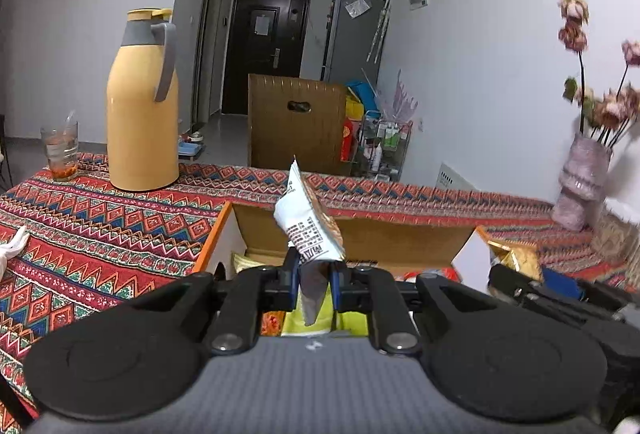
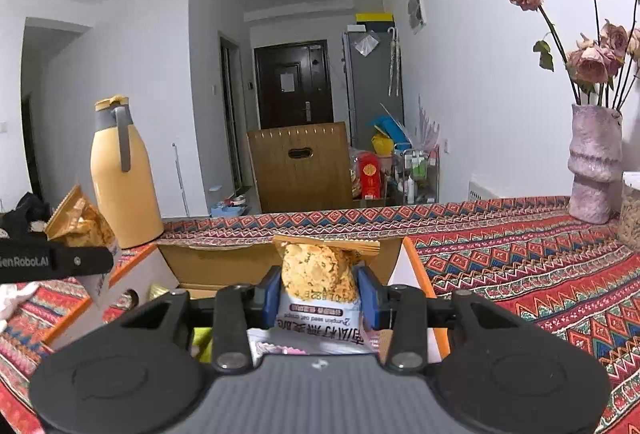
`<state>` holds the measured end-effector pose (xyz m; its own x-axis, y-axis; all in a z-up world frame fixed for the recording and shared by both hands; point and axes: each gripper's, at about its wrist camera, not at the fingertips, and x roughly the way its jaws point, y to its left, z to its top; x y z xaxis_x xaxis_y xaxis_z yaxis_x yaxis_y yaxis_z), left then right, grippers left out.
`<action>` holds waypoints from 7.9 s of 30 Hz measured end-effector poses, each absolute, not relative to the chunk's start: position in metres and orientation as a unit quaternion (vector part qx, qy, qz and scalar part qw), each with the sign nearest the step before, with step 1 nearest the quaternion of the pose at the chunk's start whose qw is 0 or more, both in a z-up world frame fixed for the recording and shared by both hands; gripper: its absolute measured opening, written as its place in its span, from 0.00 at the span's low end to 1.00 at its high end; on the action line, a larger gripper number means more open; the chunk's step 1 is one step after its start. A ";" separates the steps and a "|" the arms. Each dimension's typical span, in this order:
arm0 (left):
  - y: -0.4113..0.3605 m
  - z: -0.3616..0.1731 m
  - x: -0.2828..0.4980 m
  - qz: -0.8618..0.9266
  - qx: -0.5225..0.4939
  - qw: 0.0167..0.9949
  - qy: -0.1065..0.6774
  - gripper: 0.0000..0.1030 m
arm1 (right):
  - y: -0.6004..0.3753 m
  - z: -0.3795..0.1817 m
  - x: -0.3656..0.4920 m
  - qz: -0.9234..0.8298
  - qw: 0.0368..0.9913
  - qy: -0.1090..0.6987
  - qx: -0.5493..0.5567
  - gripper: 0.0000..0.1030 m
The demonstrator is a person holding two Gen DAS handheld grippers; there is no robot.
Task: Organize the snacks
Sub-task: 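Carry both packets over the box and open both grippers to drop them, then withdraw both grippers from the box back toward the snack pile, then grasp the white-and-gold cracker packet with the left gripper, then grasp another white-and-gold cracker packet with the right gripper while the left holds its packet, then carry both packets over the box and open both grippers to drop them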
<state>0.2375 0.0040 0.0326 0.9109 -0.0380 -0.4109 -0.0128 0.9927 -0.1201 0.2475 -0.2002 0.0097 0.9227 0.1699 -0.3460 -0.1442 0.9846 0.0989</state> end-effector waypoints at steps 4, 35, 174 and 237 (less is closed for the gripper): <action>0.010 0.023 0.244 -0.011 -0.071 0.971 0.229 0.15 | -0.198 0.002 0.251 0.084 0.976 0.197 0.031 0.38; 0.007 0.027 0.222 0.031 -0.081 0.975 0.205 1.00 | -0.199 0.006 0.235 0.070 0.978 0.188 0.051 1.00; -0.009 0.007 0.084 -0.029 -0.022 0.959 0.281 0.43 | -0.243 -0.034 0.157 0.050 0.945 0.319 -0.050 1.00; 0.004 0.045 0.123 -0.017 -0.027 0.972 0.232 0.43 | -0.233 0.009 0.154 0.113 0.964 0.241 0.012 0.44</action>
<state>0.1229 0.0035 0.0447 0.8917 -0.0462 -0.4504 0.0215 0.9980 -0.0597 0.1542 -0.2331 0.0089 0.8581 0.2232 -0.4625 -0.2120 0.9742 0.0768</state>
